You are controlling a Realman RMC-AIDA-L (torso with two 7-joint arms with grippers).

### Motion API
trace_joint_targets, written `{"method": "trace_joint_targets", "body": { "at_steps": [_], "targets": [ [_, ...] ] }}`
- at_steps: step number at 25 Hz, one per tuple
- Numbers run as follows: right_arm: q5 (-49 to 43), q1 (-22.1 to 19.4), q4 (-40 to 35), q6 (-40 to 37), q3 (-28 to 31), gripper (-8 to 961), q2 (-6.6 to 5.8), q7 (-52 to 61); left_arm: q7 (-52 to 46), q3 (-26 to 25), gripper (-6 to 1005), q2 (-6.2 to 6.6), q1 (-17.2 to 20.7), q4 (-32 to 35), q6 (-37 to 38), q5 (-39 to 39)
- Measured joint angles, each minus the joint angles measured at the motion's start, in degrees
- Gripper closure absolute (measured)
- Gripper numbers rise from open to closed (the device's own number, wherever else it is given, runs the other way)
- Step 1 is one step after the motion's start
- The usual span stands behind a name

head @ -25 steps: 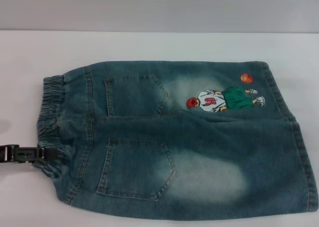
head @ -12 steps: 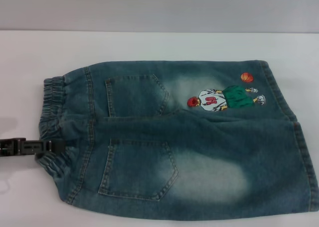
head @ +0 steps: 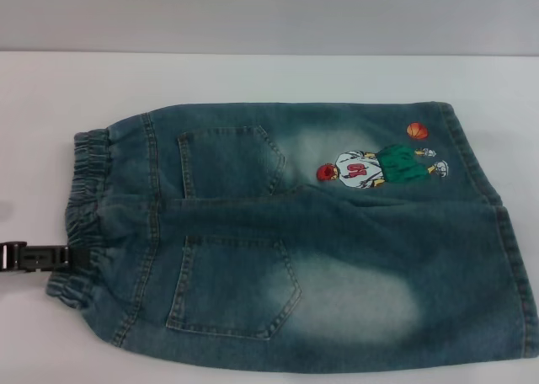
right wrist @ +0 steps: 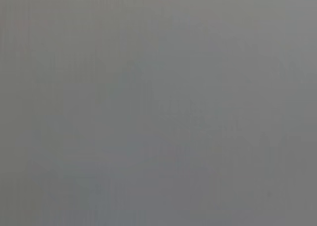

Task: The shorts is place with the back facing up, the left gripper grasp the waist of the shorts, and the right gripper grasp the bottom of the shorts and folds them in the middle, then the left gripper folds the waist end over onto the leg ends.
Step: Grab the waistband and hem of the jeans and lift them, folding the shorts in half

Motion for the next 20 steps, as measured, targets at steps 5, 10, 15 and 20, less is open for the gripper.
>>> {"method": "trace_joint_targets", "body": {
  "at_steps": [5, 10, 15, 20],
  "targets": [
    [0.0, 0.3, 0.0, 0.0, 0.0, 235, -0.12, 0.0, -0.2, 0.0, 202, 0.05, 0.1, 0.0, -0.1, 0.3],
    [0.0, 0.4, 0.0, 0.0, 0.0, 235, -0.21, 0.0, -1.4, 0.2, 203, 0.18, 0.4, 0.4, -0.3, 2.0],
    [0.0, 0.6, 0.0, 0.6, 0.0, 236, -0.3, 0.0, -2.1, 0.1, 204, 0.73, 0.4, 0.5, 0.3, 3.2],
    [0.1, 0.9, 0.0, 1.3, 0.0, 236, -0.33, -0.2, -2.6, 0.2, 206, 1.29, 0.0, 0.5, 1.5, 3.3]
  ]
}}
